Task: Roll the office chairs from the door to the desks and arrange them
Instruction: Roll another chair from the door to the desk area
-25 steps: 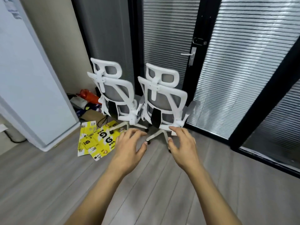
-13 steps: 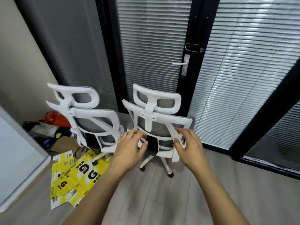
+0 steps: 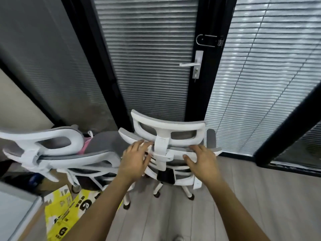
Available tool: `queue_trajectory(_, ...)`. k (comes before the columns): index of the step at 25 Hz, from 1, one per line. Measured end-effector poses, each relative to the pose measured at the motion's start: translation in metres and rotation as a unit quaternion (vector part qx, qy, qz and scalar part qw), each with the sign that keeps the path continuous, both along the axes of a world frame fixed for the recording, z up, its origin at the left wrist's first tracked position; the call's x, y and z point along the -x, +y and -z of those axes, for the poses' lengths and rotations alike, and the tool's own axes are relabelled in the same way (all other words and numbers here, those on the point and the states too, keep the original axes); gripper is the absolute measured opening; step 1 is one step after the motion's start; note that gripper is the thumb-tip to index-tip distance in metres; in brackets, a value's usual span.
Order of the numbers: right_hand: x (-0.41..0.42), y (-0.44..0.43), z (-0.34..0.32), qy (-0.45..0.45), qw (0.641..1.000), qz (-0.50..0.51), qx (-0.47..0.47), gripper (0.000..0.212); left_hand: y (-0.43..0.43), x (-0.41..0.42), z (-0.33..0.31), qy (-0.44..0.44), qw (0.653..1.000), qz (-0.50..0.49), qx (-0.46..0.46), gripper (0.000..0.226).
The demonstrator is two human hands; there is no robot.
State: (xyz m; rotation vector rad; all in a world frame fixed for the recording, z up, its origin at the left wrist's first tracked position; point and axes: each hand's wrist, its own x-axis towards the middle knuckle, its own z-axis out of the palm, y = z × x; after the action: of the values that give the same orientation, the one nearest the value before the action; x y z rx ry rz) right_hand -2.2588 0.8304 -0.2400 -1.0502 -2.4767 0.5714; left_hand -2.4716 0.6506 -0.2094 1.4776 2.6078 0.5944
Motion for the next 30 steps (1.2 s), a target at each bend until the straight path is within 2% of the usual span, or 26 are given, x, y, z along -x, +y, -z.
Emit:
queue_trajectory(2, 0.007, 0.008, 0.014, -0.038, 0.999, 0.021, -0.032, 0.051, 0.01, 0.025, 0.011, 0.002, 1.0, 0.002, 0.023, 0.053)
queue_trajectory(4, 0.006, 0.008, 0.023, -0.018, 0.997, 0.053, -0.058, 0.054, 0.014, 0.04, 0.021, 0.004, 1.0, 0.008, 0.028, 0.057)
queue_trajectory(7, 0.001, -0.006, 0.024, -0.021, 0.992, 0.095, -0.075, 0.057, 0.014, 0.053, 0.036, 0.004, 0.999, 0.041, 0.004, 0.052)
queue_trajectory(11, -0.009, -0.058, 0.021, -0.026, 0.988, 0.142, -0.058, 0.058, -0.003, 0.063, 0.049, -0.003, 0.995, 0.097, -0.025, 0.044)
queue_trajectory(16, -0.04, -0.154, 0.024, -0.036, 0.967, 0.236, -0.084, 0.062, -0.04, 0.049, 0.049, -0.052, 0.982, 0.172, -0.064, 0.034)
queue_trajectory(22, -0.126, -0.238, 0.027, -0.05, 0.926, 0.369, -0.064, 0.058, -0.042, -0.033, 0.053, -0.041, 0.945, 0.314, -0.088, 0.034)
queue_trajectory(30, -0.291, -0.343, 0.034, -0.004, 0.831, 0.553, -0.067, 0.053, -0.026, -0.231, 0.055, -0.036, 0.872, 0.486, -0.053, 0.037)
